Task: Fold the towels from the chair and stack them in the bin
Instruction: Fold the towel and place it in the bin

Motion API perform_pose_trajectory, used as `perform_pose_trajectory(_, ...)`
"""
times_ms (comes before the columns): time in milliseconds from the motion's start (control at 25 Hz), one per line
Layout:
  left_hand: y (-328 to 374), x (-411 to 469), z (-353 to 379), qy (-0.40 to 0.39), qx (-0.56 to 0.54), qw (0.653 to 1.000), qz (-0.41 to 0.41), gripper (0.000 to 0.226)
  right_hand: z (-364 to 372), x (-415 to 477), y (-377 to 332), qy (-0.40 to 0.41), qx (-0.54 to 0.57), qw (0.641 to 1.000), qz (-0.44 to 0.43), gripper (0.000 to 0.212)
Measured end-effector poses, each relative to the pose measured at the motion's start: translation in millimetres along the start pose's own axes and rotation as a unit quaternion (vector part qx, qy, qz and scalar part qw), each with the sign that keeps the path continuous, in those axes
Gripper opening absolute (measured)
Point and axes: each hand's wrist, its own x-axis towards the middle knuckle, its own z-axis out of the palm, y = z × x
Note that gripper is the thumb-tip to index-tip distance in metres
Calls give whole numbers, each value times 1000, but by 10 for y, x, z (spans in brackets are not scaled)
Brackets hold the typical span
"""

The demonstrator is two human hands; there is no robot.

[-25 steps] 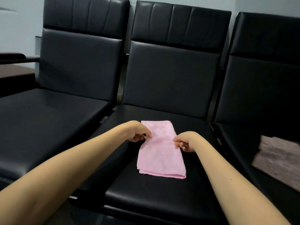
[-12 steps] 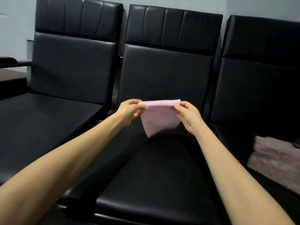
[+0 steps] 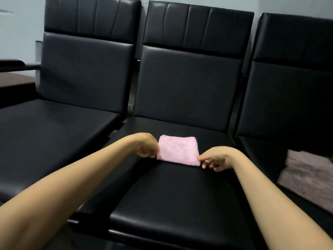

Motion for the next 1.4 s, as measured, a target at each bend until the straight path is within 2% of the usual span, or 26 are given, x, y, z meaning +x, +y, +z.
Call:
perform_pose_trajectory(120, 41, 2, 1, -53, -50, 996, -53, 8, -22, 12, 18, 22, 28, 999, -13, 29)
perform_pose_trajectory(280, 65, 96, 59, 32, -110, 992, -58, 18, 86, 124, -37, 121, 88, 988, -32, 26)
perform_pose_trajectory(360, 91, 116, 109, 72, -84, 993, -38, 19, 162, 196, -75, 178, 81, 979, -53, 21)
perform_pose_trajectory(440, 116, 105, 136, 74, -58, 995, -29, 20, 222, 279, -144, 209, 90, 971, -74, 17)
perform_pose_trajectory(560, 149, 115, 153, 39, -120, 992, -29, 52, 265, 331, -273, 202, 77, 975, -48, 28)
perform_pose_trajectory(640, 160, 160, 187, 44, -161, 986, -28, 47, 257, 324, -328, 190, 85, 978, -31, 31)
perform_pose_trajectory(760, 128, 215, 239, 68, -185, 980, -25, 15, 253, 293, -308, 169, 186, 967, -50, 24)
perform_pose_trajectory(880, 103, 230, 280, 53, -165, 985, -23, 24, 275, 288, -211, 141, 244, 958, -48, 28)
perform_pose_trajectory(1000, 103, 247, 300, 36, -148, 988, -32, 18, 260, 249, -210, 120, 245, 962, -34, 31)
perform_pose_trajectory(1120, 115, 229, 271, 33, -183, 982, -16, 15, 244, 214, -237, 124, 241, 962, -32, 35)
perform_pose_trajectory(1280, 117, 153, 255, 5, -266, 964, 2, 18, 244, 224, -211, 150, 248, 953, -94, 39)
perform_pose_trajectory(1400, 98, 109, 252, -31, -312, 947, 62, 20, 278, 221, -181, 150, 277, 935, -161, 36)
